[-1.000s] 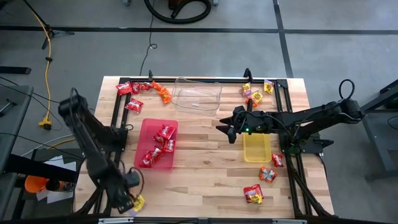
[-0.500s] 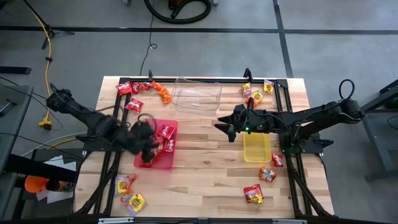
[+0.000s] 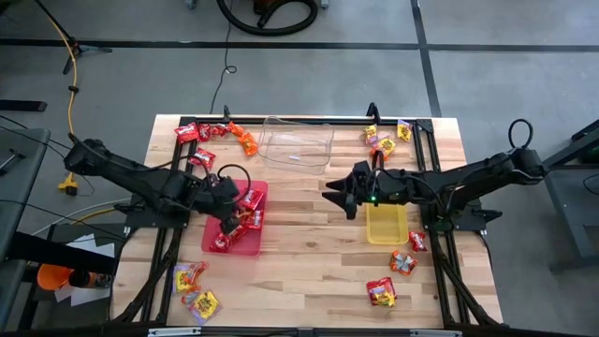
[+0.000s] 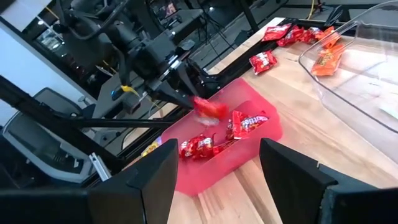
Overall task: Sort candy
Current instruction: Put the red candy into the red bin, then put the yellow candy into the transparent bin
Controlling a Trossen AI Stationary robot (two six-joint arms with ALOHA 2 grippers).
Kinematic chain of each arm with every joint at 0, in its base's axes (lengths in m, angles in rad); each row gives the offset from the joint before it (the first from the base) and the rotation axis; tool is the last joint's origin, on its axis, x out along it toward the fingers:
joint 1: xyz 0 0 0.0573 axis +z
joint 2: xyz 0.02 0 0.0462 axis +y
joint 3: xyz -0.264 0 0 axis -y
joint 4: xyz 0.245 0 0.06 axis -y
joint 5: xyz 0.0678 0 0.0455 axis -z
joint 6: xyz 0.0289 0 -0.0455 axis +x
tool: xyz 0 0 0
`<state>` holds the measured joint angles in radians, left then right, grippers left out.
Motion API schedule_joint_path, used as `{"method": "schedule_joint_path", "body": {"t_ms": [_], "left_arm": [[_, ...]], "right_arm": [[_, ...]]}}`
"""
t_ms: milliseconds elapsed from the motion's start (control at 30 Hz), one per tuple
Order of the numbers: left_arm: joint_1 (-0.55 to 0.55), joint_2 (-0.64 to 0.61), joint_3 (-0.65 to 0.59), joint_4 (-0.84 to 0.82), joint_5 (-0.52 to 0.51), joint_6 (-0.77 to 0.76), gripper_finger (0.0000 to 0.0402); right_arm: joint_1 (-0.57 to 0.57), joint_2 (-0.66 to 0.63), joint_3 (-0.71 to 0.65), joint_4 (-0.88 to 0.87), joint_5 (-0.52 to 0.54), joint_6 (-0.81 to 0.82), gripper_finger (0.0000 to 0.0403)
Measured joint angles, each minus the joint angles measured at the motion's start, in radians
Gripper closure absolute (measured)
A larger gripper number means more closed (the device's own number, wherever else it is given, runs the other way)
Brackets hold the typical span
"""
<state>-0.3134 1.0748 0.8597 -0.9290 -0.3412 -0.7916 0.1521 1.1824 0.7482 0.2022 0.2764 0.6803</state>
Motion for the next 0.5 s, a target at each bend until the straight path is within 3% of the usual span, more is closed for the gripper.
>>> {"method": "schedule_joint_path", "body": {"t_ms": [200, 333, 500], "left_arm": [[0.0, 0.0, 0.022, 0.012, 0.008, 0.001, 0.0236], [0.019, -0.012, 0.099, 0.016, 0.031, 0.034, 0.0204], [0.026, -0.061, 0.185, 0.273, -0.098, 0.24, 0.0193]], "right_arm": [[0.001, 0.0, 0.073, -0.08, 0.0, -0.053, 0.0181], [0.001, 0.0, 0.178, -0.223, 0.0, -0.13, 0.0181], [0.001, 0.0, 0.332, -0.537, -0.047, -0.127, 0.0181]]}}
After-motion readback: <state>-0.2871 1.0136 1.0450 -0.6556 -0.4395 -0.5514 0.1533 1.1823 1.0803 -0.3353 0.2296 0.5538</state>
